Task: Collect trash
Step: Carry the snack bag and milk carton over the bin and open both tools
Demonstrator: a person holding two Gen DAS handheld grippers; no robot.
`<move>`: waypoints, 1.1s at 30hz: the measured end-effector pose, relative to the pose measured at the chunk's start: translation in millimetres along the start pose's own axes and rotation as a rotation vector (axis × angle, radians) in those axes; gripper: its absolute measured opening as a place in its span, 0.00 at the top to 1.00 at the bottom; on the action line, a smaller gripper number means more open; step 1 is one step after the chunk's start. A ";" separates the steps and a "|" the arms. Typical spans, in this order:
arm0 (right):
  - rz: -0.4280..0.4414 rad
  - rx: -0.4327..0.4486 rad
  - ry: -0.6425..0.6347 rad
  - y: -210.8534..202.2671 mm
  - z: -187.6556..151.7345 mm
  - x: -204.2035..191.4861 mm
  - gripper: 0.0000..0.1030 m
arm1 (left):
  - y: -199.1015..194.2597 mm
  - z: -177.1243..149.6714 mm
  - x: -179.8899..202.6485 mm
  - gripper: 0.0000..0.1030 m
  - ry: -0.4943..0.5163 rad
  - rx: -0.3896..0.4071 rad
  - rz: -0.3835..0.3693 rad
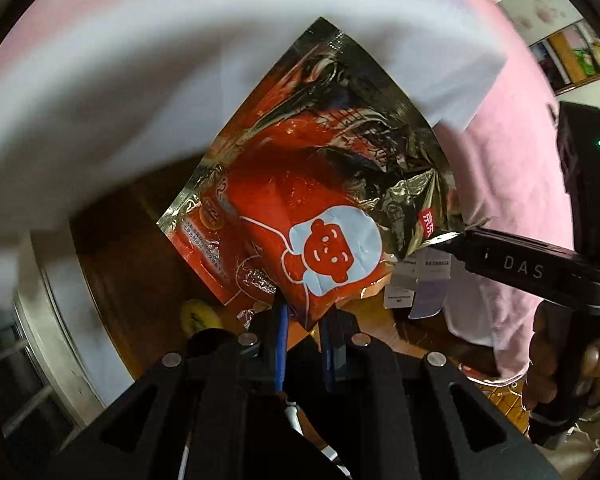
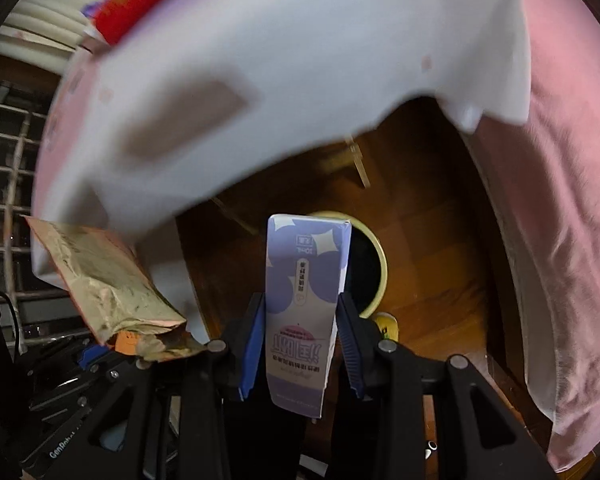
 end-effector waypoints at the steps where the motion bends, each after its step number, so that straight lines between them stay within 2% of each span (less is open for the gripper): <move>1: 0.003 -0.003 -0.002 11.3 -5.1 3.9 0.65 | 16.5 -7.5 -1.7 0.89 -0.004 -0.022 0.004; 10: -0.035 -0.018 -0.015 135.1 -46.6 44.2 0.65 | 155.6 -43.2 -32.4 0.88 -0.082 -0.178 -0.015; 15: -0.022 -0.033 0.018 200.3 -64.1 62.3 0.65 | 227.2 -49.0 -48.6 0.87 -0.062 -0.218 -0.036; 19: -0.023 -0.023 0.029 229.7 -67.6 67.8 0.64 | 266.4 -50.3 -60.2 0.85 -0.032 -0.244 -0.039; 22: -0.017 -0.017 0.050 247.3 -68.4 71.1 0.63 | 288.4 -51.1 -68.9 0.76 -0.002 -0.243 -0.018; 24: -0.022 -0.008 0.047 255.0 -68.0 70.8 0.63 | 304.3 -56.8 -62.3 0.55 0.019 -0.234 0.007; 26: -0.036 -0.007 0.038 258.1 -68.1 70.6 0.63 | 302.6 -51.5 -68.1 0.42 0.016 -0.225 0.023; 29: -0.035 -0.013 0.054 260.0 -66.9 69.4 0.62 | 299.5 -42.1 -78.3 0.38 0.000 -0.201 0.035; 33: -0.035 -0.001 0.053 253.4 -62.7 60.9 0.54 | 269.4 -33.2 -88.4 0.28 0.003 -0.130 0.070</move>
Point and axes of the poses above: each gripper's, at about its wrist camera, not at the fingertips, and y roughly the way its jaws point, x to its right, z to its top, the point moved 7 cm from there along y, roughly the way its jaws point, and after that the axes turned 7 degrees about x, right-handed, at the moved point
